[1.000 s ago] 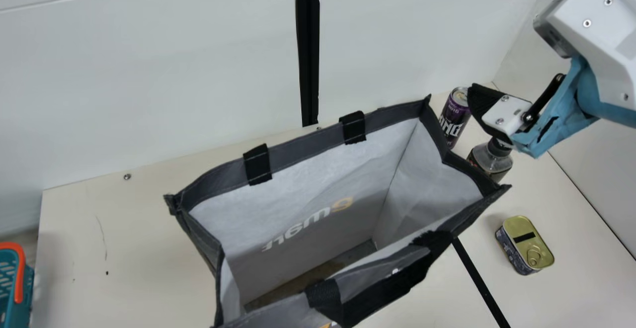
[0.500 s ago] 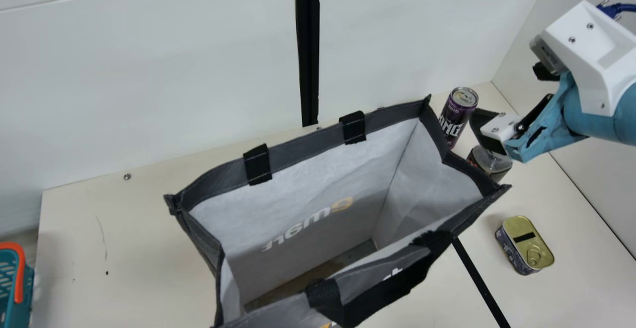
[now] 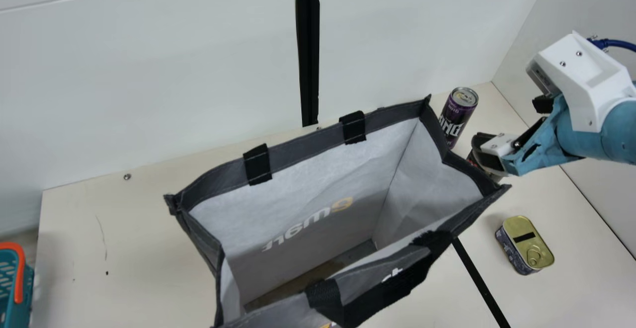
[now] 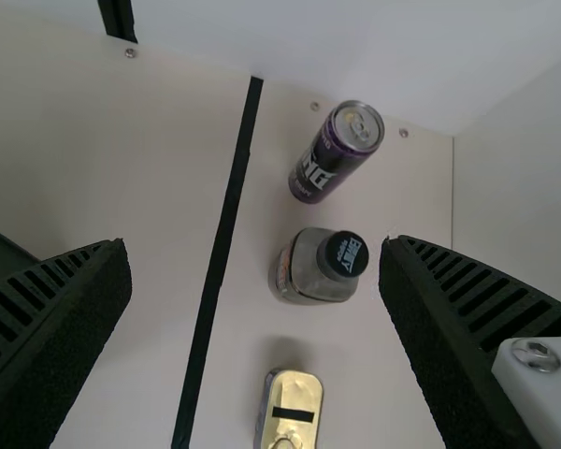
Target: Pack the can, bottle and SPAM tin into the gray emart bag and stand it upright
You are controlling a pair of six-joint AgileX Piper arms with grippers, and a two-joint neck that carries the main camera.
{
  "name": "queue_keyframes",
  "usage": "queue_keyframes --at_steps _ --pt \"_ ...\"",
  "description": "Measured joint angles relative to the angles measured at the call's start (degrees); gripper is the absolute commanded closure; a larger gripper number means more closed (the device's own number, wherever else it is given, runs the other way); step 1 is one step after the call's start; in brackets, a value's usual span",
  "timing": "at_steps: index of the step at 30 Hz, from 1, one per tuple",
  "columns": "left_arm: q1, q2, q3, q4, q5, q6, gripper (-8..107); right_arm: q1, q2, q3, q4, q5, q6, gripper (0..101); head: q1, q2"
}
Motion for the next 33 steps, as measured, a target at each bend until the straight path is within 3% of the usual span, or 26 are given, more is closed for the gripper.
queue_keyframes --at_steps 11,33 --pt "0.0 0.0 0.0 0.0 0.0 0.0 9 -2.33 -0.32 3.12 -0.69 0.08 -0.25 6 0.0 0.0" --pt "0.0 0.0 0.0 0.0 0.0 0.0 9 -2.32 -0.32 3.12 -0.87 -0.01 -0.25 6 0.0 -0.09"
